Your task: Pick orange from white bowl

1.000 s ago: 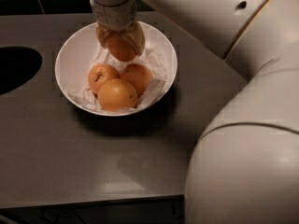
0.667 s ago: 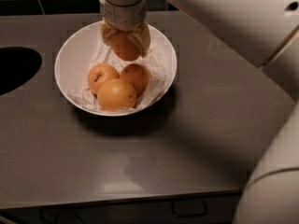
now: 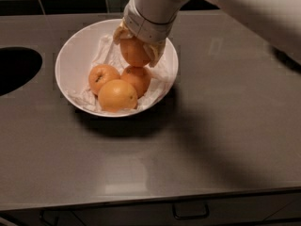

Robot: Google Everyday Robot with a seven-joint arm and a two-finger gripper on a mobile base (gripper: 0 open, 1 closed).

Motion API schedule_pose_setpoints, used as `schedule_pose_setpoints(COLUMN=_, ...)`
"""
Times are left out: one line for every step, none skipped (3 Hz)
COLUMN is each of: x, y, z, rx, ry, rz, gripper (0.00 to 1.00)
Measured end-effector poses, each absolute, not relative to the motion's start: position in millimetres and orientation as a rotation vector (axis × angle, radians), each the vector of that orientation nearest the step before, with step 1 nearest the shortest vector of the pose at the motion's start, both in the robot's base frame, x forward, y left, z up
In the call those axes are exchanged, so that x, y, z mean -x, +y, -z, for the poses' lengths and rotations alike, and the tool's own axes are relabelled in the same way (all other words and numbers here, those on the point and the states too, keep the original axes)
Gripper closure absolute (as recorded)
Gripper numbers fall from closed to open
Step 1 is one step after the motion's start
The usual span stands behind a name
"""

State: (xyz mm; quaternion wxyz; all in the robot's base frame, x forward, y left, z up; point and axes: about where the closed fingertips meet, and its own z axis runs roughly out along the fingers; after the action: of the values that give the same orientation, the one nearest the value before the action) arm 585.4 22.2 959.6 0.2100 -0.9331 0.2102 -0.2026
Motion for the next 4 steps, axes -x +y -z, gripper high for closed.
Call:
schedule_pose_setpoints(x=-575.7, y=20.3, z=-982.5, rx=2.458, ry=0.567, rz=0.637, gripper=1.0)
schedule_pose_setpoints(x=-575.7, y=20.3, z=-982.6, rx=2.458, ry=0.567, rz=0.637, gripper=1.0)
schedule_pose_setpoints(x=-576.3, y=24.0, z=-993.8, rx=2.418, ry=0.542, rz=0.637, gripper=1.0)
schedule_pose_setpoints(x=-572.3, y=34.8, z=-1013.8, rx=2.341, ry=0.487, rz=0.639, gripper=1.0)
